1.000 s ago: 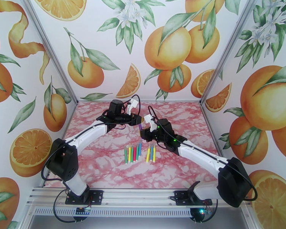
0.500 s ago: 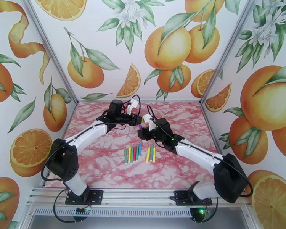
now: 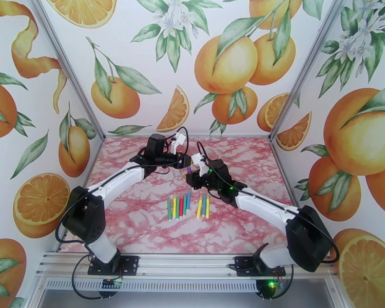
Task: Open the pen caps
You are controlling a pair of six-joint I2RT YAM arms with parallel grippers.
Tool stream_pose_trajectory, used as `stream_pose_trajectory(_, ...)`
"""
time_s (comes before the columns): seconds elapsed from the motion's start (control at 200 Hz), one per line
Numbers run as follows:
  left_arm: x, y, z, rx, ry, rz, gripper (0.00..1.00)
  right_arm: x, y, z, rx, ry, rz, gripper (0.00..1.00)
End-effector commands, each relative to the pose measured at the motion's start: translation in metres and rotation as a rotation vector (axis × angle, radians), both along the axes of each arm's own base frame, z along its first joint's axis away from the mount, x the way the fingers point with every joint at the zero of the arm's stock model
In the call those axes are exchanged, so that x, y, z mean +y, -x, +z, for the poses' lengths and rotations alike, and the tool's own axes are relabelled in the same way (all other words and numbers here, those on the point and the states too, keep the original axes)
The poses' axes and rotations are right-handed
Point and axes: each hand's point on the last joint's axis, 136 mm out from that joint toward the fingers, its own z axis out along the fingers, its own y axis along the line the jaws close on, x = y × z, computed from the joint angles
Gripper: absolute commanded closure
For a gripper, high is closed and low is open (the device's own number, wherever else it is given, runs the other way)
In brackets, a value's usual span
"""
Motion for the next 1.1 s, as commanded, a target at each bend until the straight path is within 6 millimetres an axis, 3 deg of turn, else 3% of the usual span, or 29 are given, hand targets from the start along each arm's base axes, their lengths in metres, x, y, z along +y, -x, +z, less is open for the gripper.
stream_pose_trajectory(0.0, 0.012, -0.023, 0.026, -0.047, 0.04, 0.092, 1.0, -0.001, 0.007, 0.008, -0.05, -0.014, 0.019, 0.93)
stream_pose_trajectory(0.14, 0.025, -0.036, 0.027, -0.042, 0.037, 0.165, 1.0, -0.004, 0.012, 0.004, -0.052, -0.003, 0.024, 1.0)
stream_pose_trajectory(0.49, 0.054, -0.07, 0.026, 0.003, 0.07, 0.354, 1.0, -0.013, 0.028, -0.005, -0.076, 0.016, 0.055, 1.0)
stream_pose_trajectory(0.841, 0.07, -0.084, 0.029, 0.007, 0.094, 0.425, 1.0, -0.022, 0.036, -0.008, -0.099, 0.022, 0.046, 1.0)
stream_pose_trajectory(0.921, 0.078, -0.083, 0.023, -0.007, 0.028, 0.434, 1.0, -0.028, 0.03, -0.007, -0.104, 0.037, 0.0, 1.0)
stream_pose_trajectory(1.096, 0.116, -0.076, 0.005, -0.072, -0.258, 0.518, 1.0, -0.049, 0.005, -0.008, -0.11, 0.135, -0.145, 1.0)
